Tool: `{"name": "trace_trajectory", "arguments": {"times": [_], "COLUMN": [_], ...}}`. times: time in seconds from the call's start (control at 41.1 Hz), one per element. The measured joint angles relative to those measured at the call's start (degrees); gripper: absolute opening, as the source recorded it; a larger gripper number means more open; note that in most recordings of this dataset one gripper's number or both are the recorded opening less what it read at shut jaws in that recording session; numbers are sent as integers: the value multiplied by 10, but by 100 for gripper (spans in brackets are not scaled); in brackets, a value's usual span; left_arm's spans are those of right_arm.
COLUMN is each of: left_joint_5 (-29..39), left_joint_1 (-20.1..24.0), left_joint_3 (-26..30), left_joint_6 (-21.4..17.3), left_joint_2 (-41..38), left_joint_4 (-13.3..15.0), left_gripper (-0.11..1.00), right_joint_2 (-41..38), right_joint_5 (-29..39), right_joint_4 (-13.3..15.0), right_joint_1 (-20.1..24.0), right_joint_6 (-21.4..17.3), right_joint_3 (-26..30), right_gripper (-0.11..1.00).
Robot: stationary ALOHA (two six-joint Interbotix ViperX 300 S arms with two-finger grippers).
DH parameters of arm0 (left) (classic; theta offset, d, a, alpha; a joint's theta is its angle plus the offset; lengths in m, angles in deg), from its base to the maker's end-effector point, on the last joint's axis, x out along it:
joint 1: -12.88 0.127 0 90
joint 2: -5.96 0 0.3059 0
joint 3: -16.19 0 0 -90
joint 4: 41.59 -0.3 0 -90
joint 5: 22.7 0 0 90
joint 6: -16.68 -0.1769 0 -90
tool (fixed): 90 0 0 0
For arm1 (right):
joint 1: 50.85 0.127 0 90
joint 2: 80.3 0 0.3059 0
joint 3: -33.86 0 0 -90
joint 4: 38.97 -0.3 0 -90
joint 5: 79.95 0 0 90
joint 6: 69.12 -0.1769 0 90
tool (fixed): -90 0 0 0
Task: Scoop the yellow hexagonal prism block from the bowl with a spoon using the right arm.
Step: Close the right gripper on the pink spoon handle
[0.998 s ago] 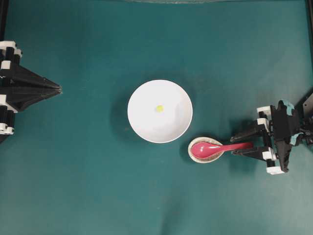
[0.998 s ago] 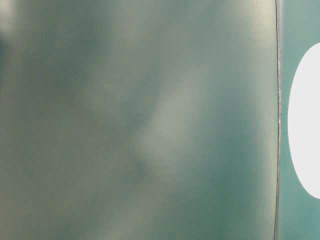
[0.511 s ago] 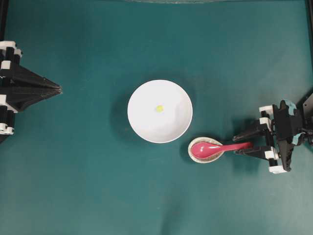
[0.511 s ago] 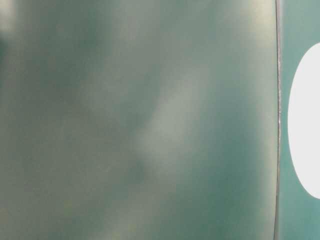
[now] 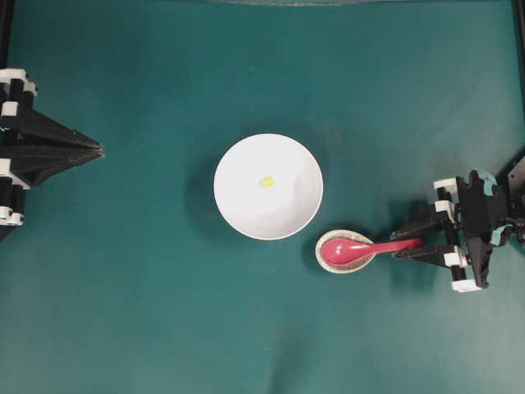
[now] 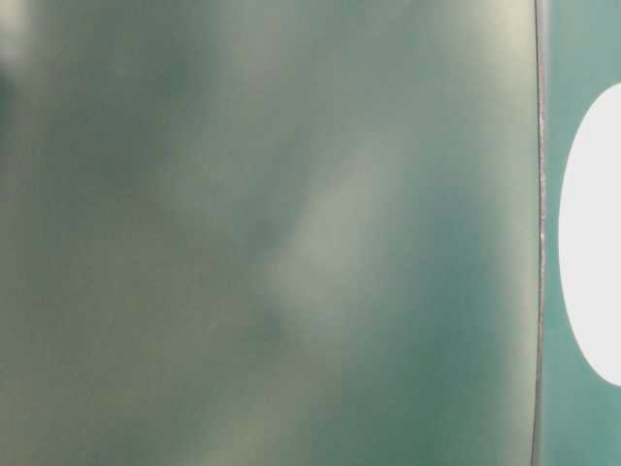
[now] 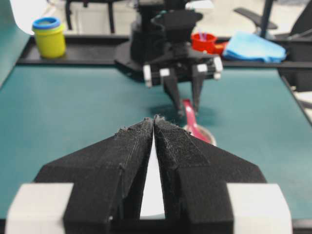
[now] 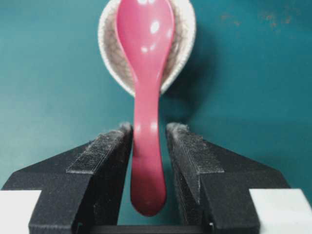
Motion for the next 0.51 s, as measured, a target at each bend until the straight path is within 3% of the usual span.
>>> {"name": "trace_trajectory", "arguments": {"times": [0.292,0.511], "left_joint_5": [0,0], "left_joint_1": [1,1], "left_joint_3": [0,0], "left_joint_6": [0,1], "left_joint_2": [0,0], "left_joint_4": [1,1], "left_gripper": [11,11], "right_joint_2": [-11,-54], "right_joint_5": [-12,-75], "right_joint_4": [0,-2], "right_joint_1": [0,0], "right_joint_6": [4,4], "right_joint_3": [5,11], "right_gripper": [41,41]}}
